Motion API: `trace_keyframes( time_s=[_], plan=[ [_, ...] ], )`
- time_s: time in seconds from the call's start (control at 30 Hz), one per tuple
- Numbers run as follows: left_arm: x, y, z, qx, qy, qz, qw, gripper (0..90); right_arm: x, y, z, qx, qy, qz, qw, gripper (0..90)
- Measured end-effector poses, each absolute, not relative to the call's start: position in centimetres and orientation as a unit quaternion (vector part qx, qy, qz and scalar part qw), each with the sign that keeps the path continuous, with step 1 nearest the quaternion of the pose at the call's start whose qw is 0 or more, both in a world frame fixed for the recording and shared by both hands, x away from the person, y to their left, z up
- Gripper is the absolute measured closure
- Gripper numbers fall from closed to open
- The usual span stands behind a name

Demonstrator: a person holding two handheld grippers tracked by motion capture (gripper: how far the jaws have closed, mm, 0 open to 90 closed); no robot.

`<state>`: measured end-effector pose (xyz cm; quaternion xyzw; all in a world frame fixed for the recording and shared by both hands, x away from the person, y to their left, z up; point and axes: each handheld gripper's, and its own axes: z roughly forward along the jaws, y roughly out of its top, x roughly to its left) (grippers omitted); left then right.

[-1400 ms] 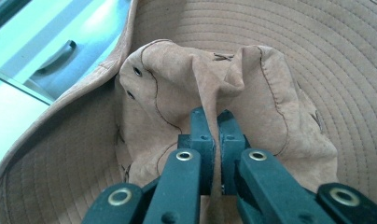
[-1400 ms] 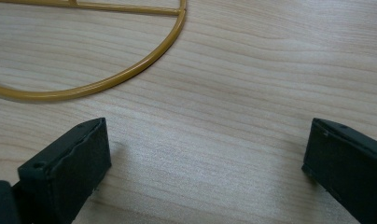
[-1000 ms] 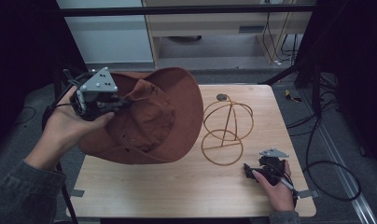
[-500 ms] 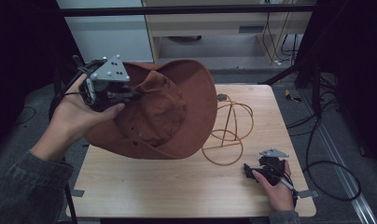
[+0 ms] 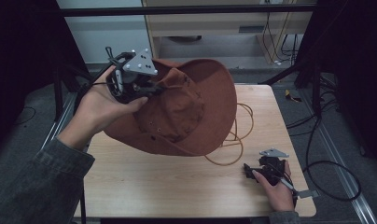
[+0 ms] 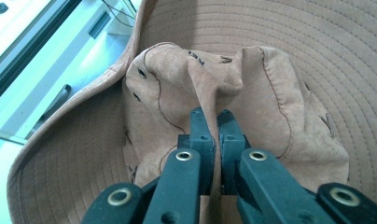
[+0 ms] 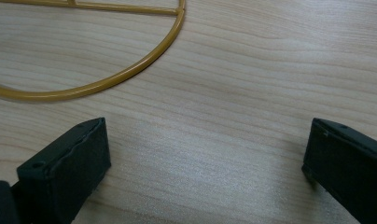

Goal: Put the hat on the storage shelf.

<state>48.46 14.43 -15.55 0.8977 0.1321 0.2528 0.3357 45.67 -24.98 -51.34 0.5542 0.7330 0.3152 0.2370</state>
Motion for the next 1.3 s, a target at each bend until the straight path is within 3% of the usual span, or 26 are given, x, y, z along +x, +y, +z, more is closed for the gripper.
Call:
trace_keyframes(
  time_s=[1.3],
  plan=[
    [50.5,9.4,-15.8,0.907,0.114,0.238,0.328,87.9,45.7,-25.0,-51.3,0.553,0.734,0.315,0.238,0.6]
  ],
)
